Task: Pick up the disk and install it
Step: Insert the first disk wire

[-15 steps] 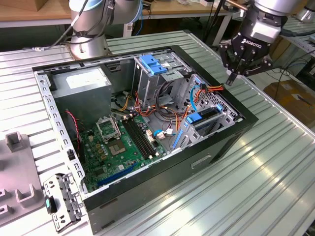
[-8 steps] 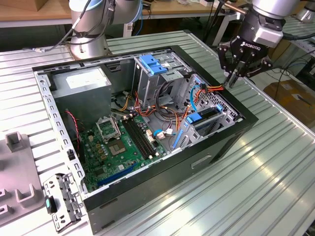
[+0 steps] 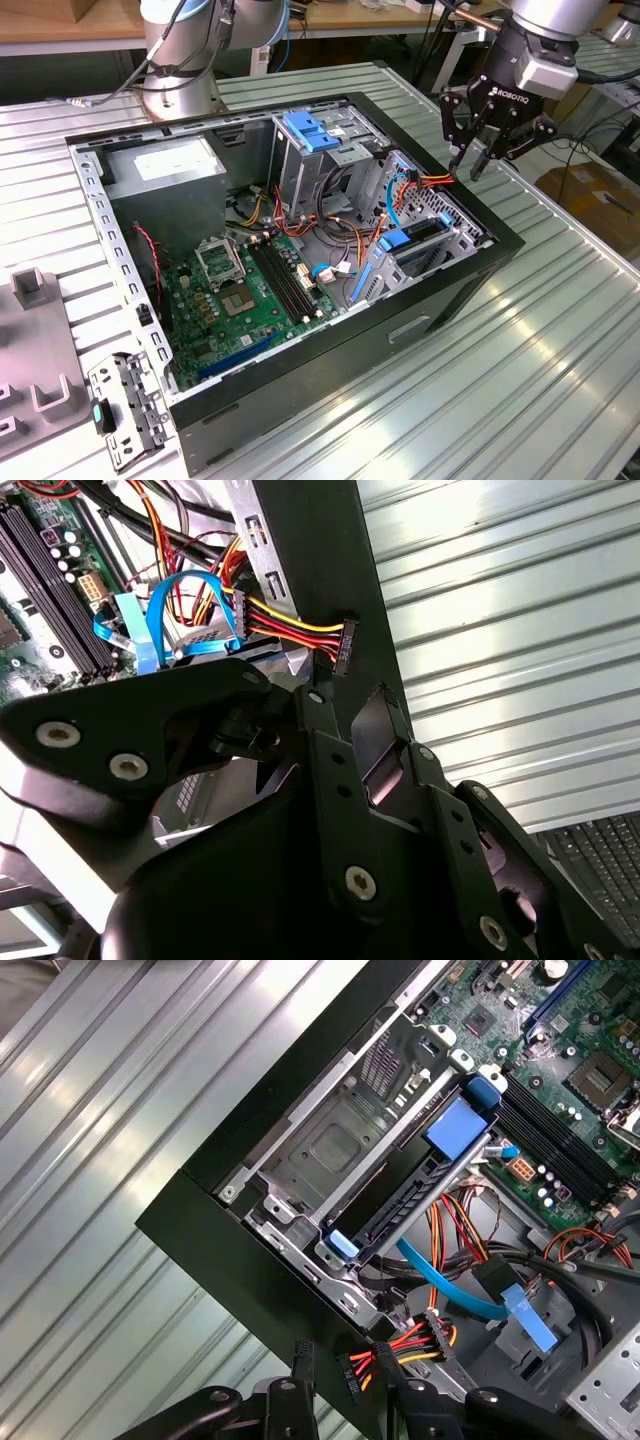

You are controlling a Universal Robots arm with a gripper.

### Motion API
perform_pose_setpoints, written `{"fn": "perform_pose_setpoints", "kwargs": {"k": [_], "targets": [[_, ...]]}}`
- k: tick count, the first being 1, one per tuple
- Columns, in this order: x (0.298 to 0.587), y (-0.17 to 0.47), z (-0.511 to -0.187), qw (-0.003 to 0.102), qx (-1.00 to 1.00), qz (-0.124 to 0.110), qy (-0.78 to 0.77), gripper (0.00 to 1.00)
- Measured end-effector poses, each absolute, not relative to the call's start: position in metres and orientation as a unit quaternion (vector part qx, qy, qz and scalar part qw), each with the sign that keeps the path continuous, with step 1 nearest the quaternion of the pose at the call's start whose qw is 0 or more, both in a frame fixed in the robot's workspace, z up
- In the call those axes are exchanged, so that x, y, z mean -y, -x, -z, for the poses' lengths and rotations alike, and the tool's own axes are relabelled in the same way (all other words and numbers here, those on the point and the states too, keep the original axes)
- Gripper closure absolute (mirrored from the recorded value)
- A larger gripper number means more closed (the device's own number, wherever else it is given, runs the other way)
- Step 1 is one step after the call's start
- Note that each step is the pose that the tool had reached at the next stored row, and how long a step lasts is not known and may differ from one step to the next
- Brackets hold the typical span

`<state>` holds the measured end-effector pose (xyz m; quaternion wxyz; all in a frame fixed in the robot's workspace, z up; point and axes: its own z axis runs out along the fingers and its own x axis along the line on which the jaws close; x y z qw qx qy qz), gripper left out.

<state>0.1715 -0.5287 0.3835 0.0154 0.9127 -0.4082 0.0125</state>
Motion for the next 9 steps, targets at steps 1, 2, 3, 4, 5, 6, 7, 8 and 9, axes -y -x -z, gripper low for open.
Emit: {"fn": "perform_pose_setpoints", "kwargs": {"k": [1,2,3,4,5,6,7,8,9], "targets": [[0.5287,-0.1715,-0.3835,0.015,0.408,-0.013,-0.913,0.64],[0.5287,-0.1715,-0.3835,0.015,0.408,-0.013,-0.913,0.64],[0.5287,-0.1715,-0.3835,0.015,0.408,-0.013,-0.913,0.64],[0.5287,-0.1715,-0.3834,0.015,0.408,-0.013,-0.913,0.64],[0.5287,-0.1715,-0.3835,0.015,0.408,-0.013,-0.913,0.64],[0.5287,-0.1715,-0.3835,0.015,0.407,-0.013,-0.913,0.64],[0.5287,-0.1715,-0.3833,0.015,0.404,-0.013,-0.915,0.64],[0.5287,-0.1715,-0.383,0.015,0.399,-0.013,-0.917,0.64],[0.5287,-0.1716,-0.3824,0.015,0.392,-0.013,-0.92,0.64]]}}
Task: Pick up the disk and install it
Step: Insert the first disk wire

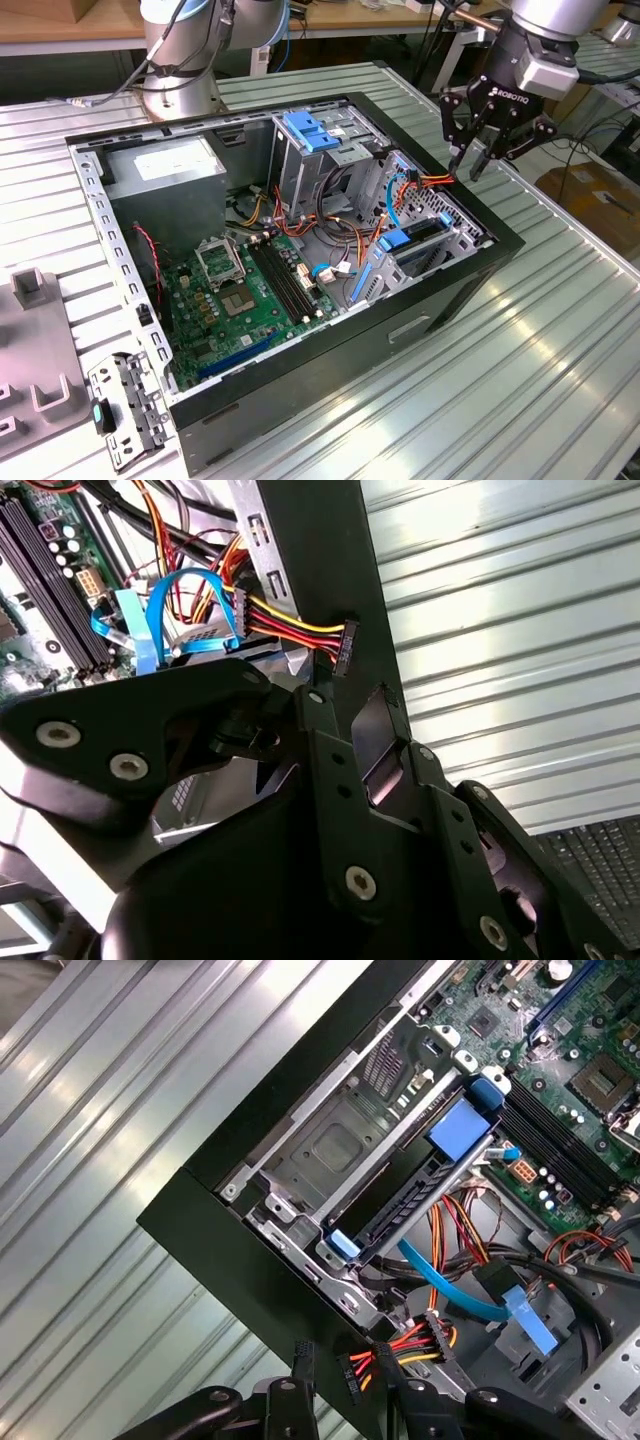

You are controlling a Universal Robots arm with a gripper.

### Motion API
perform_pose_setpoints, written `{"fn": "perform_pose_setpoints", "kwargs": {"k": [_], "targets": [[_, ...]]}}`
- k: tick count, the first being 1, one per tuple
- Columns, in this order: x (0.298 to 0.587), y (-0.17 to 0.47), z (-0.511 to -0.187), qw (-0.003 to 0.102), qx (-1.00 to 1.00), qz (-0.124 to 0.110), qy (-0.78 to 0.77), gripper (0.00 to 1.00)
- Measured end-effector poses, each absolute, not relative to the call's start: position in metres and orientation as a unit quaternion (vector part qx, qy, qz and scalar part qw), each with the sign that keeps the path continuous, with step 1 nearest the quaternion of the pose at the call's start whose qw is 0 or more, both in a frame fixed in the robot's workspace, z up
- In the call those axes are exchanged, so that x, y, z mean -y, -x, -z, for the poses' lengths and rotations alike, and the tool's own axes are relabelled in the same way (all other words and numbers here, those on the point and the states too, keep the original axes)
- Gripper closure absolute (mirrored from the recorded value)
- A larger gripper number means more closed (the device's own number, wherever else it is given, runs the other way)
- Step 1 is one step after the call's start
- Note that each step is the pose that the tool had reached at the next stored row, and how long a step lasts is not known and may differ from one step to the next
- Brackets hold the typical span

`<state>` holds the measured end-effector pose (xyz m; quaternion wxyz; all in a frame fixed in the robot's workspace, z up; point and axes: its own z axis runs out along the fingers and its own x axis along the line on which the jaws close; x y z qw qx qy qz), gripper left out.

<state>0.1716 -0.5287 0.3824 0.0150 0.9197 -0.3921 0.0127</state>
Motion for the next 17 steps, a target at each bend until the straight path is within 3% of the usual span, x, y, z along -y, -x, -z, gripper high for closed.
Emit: {"fn": "perform_pose_setpoints", "kwargs": {"k": [15,16,17], "targets": [[0.523,-0.174,-0.368,0.014,0.316,-0.014,-0.948,0.64],[0.523,-0.174,-0.368,0.014,0.316,-0.014,-0.948,0.65],[0.523,-0.174,-0.368,0.014,0.316,-0.014,-0.948,0.78]]}}
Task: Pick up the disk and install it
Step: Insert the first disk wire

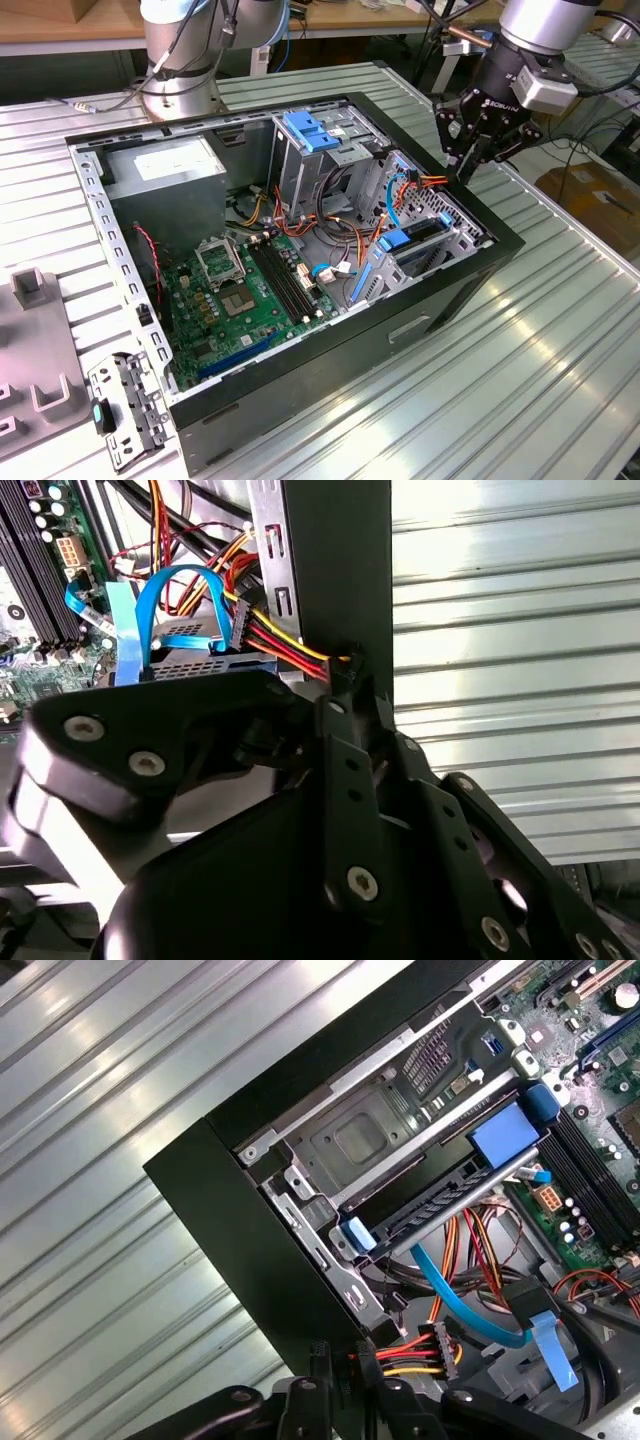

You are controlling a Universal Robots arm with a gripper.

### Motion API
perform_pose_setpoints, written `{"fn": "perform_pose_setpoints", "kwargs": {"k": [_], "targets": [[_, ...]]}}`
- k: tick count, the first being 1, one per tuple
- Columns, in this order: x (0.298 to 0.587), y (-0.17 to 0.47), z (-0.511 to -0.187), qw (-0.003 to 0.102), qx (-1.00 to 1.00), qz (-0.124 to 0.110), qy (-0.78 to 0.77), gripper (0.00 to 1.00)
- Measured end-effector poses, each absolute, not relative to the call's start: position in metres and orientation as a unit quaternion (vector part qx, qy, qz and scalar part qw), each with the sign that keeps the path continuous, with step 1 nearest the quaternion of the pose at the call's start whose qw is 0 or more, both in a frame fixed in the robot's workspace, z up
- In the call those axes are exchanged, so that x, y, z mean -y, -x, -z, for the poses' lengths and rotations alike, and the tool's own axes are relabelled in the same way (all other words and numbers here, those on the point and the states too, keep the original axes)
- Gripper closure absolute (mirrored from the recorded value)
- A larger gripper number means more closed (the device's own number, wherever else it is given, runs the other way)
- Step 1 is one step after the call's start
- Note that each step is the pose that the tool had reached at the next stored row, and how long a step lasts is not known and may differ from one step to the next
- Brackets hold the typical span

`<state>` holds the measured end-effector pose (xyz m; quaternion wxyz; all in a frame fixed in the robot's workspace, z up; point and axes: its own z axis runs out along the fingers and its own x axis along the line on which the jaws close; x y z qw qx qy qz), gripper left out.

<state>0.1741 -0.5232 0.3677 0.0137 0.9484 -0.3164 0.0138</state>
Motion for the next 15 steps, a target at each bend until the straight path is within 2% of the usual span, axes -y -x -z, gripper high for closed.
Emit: {"fn": "perform_pose_setpoints", "kwargs": {"k": [1,2,15], "targets": [[0.523,-0.174,-0.368,0.014,0.316,-0.014,-0.948,0.78],[0.523,-0.174,-0.368,0.014,0.316,-0.014,-0.948,0.84],[0.523,-0.164,-0.373,0.014,0.316,-0.014,-0.948,0.84]]}}
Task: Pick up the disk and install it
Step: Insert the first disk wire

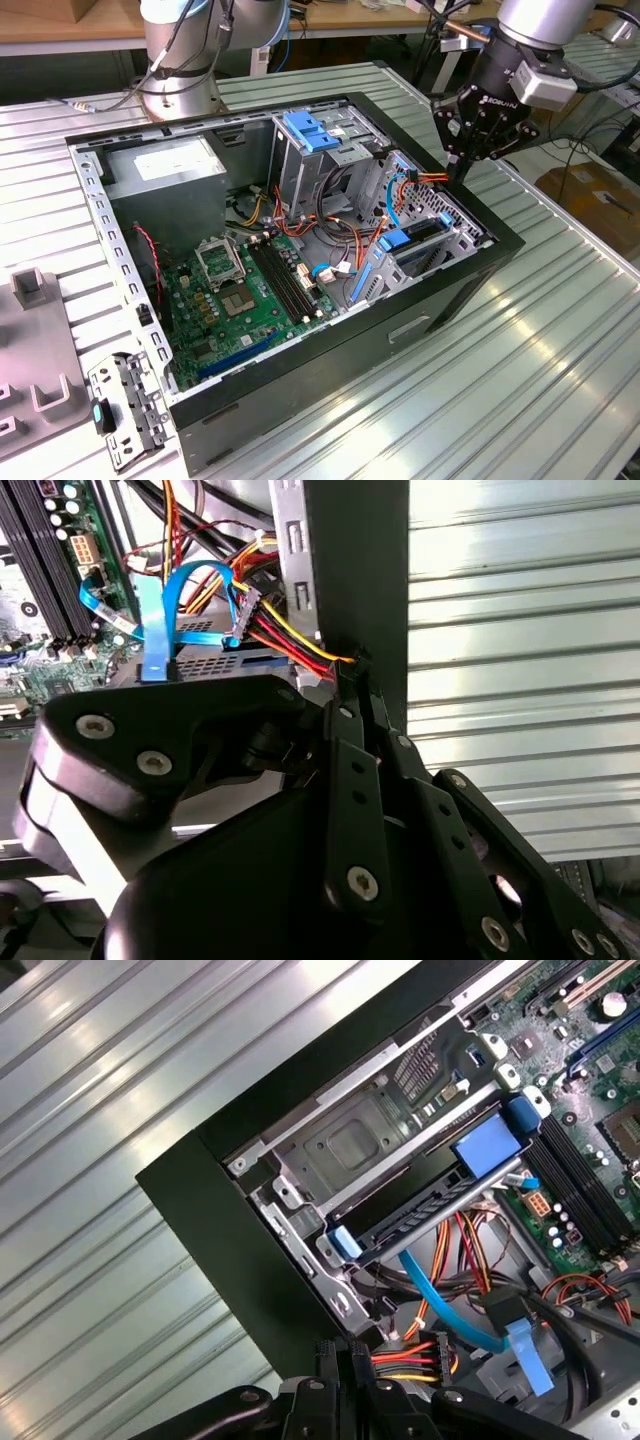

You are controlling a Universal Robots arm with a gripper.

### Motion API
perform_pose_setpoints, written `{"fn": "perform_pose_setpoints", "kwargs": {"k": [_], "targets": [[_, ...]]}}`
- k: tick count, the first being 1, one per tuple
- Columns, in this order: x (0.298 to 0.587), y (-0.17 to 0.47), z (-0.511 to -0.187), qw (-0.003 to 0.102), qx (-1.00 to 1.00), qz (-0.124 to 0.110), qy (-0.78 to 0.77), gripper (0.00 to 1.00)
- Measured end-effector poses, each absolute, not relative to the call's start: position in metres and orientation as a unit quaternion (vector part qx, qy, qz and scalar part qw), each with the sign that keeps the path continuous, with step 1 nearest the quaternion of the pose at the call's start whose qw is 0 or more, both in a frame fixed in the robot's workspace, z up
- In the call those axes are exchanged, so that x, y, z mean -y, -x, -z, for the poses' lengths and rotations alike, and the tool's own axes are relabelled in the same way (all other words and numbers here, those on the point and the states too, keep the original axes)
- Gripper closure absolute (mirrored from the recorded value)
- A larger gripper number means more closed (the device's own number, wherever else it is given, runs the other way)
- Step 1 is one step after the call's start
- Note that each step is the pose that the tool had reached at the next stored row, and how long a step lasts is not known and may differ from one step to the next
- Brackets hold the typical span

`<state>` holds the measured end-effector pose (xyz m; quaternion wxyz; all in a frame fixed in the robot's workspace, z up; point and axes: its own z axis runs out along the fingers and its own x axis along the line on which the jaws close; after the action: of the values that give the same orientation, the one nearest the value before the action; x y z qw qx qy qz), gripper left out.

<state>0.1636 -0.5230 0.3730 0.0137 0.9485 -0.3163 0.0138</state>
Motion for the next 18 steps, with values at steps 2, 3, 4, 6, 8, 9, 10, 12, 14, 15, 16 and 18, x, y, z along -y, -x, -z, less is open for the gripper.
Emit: {"fn": "perform_pose_setpoints", "kwargs": {"k": [2,3,4,6,8,9,10,12,14,15,16,18], "targets": [[0.523,-0.161,-0.373,0.014,0.32,-0.014,-0.947,0.84],[0.523,-0.161,-0.373,0.014,0.328,-0.014,-0.945,0.84],[0.523,-0.161,-0.373,0.014,0.341,-0.014,-0.94,0.84],[0.523,-0.161,-0.372,0.015,0.363,-0.013,-0.931,0.84],[0.523,-0.161,-0.372,0.015,0.381,-0.013,-0.925,0.84],[0.523,-0.161,-0.372,0.015,0.388,-0.013,-0.921,0.84],[0.523,-0.161,-0.372,0.015,0.396,-0.013,-0.918,0.84],[0.523,-0.16,-0.372,0.015,0.409,-0.012,-0.912,0.84],[0.523,-0.152,-0.372,0.015,0.409,-0.012,-0.912,0.84],[0.523,-0.151,-0.372,0.015,0.409,-0.012,-0.912,0.84],[0.523,-0.15,-0.372,0.015,0.413,-0.012,-0.911,0.84],[0.523,-0.15,-0.372,0.015,0.427,-0.012,-0.904,0.84]]}}
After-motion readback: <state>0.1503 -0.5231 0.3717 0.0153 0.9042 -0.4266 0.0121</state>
